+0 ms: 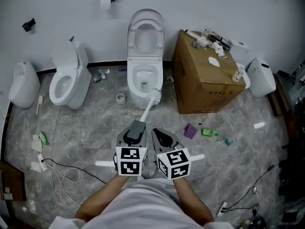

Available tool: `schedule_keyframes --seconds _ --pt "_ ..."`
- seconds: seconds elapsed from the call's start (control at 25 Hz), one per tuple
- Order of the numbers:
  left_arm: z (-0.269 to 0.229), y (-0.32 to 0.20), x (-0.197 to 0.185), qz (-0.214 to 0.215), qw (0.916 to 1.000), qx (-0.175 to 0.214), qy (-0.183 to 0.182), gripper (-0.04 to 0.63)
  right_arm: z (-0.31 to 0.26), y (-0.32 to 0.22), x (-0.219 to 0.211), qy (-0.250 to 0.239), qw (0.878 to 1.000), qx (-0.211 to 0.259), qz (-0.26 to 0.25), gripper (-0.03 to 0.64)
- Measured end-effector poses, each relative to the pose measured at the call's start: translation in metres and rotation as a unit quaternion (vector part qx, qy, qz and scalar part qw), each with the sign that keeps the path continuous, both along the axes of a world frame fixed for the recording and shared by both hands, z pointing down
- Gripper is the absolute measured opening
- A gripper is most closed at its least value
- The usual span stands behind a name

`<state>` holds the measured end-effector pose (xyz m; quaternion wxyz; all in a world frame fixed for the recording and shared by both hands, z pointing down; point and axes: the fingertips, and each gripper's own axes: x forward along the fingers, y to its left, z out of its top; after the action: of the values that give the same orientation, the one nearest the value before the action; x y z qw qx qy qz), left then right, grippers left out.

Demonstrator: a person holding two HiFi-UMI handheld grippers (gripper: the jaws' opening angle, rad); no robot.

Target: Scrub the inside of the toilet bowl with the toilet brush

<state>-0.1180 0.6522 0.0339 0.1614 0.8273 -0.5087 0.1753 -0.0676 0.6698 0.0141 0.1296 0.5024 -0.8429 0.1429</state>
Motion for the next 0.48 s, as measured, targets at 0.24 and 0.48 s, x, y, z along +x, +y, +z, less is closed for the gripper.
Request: schedule_keyframes --seconds 0.24,0.48 --pt "0.006 -0.013 -0.001 0.000 1.0000 -0.009 0.001 0.158 0.004 -0.016 0.003 -0.006 1.000 -0.004 0.005 -0.002" --pt "0.013 -0.042 0.003 -0.009 0.9998 -0.015 -0.007 0.158 0.012 -0.046 0.007 -0.015 1.000 -0.009 -0.002 -0.002"
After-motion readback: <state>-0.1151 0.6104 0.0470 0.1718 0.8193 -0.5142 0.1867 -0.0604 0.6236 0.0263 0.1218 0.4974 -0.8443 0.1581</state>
